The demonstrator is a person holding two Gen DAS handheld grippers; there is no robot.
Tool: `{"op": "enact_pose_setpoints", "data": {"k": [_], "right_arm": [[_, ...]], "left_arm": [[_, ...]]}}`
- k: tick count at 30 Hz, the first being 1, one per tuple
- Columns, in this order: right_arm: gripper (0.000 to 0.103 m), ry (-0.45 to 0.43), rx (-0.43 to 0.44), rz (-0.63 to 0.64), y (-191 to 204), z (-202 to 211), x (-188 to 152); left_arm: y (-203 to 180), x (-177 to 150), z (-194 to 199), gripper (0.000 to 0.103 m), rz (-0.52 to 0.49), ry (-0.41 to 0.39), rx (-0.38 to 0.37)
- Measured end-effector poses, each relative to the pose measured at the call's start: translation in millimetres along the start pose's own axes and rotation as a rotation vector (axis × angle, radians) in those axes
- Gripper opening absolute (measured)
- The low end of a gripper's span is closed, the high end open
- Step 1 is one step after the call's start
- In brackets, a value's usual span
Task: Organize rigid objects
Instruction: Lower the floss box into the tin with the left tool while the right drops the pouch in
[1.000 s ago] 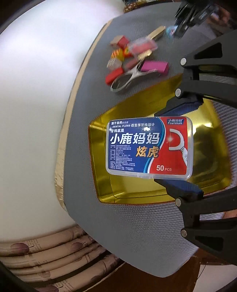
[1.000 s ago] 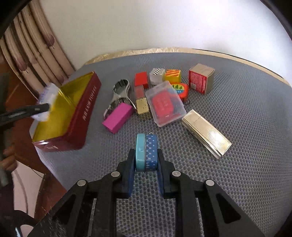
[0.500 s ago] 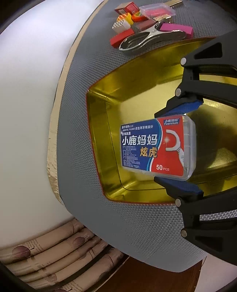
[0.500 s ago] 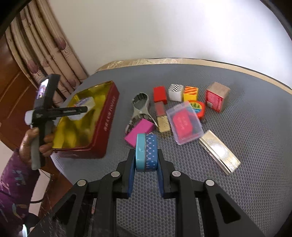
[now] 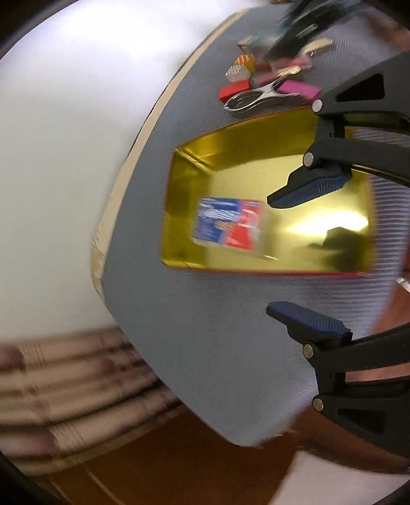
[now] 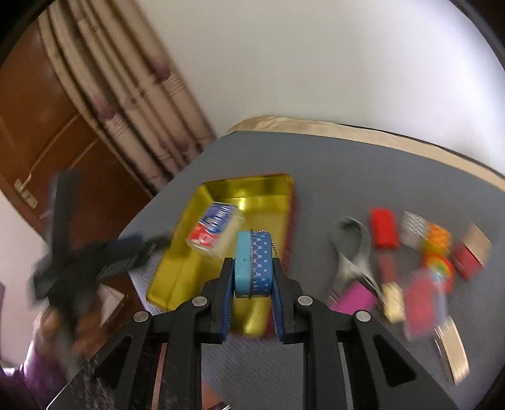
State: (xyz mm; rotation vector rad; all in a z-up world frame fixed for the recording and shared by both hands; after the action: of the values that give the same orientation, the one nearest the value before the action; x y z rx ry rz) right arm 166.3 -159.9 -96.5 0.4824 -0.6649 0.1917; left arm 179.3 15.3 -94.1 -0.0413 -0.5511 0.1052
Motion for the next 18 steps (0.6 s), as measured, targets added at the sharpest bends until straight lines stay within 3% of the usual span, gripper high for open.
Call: {"op": "enact_pose_setpoints", "data": {"k": [3, 6, 10, 18], "right_arm": [[0.020, 0.061, 0.023, 0.006, 16.9, -40.2, 11.9], [0.020, 0.113, -0.006, 0.018, 21.4, -81.7, 21.9], [0.020, 0.155, -0.038, 0.024, 19.0, -116.7, 30.6], [0.022, 0.184, -0.101, 0.033, 11.9, -154.3, 39.9]], "left_arm": [[16.7, -32.6, 20.1, 0.064, 0.095, -0.026, -0.042], [29.8, -48.9, 23.7, 0.065, 0.128, -0.057, -0.009], [37.2, -46.8, 18.5, 0.065, 0.099, -0.097, 0.057], [39.7, -48.9, 9.2, 0.065, 0.092, -0.086, 0.075]]}}
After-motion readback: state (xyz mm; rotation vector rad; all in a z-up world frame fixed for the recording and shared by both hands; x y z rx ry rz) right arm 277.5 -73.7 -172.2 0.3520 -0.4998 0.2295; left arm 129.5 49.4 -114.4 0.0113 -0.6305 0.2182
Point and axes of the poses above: each gripper's, at about its wrist camera, not at the fingertips, and z roughly against the way its jaws point, y to its left, x to its top, the point moved 9 cm from there along -z, roughly the way its jaws point
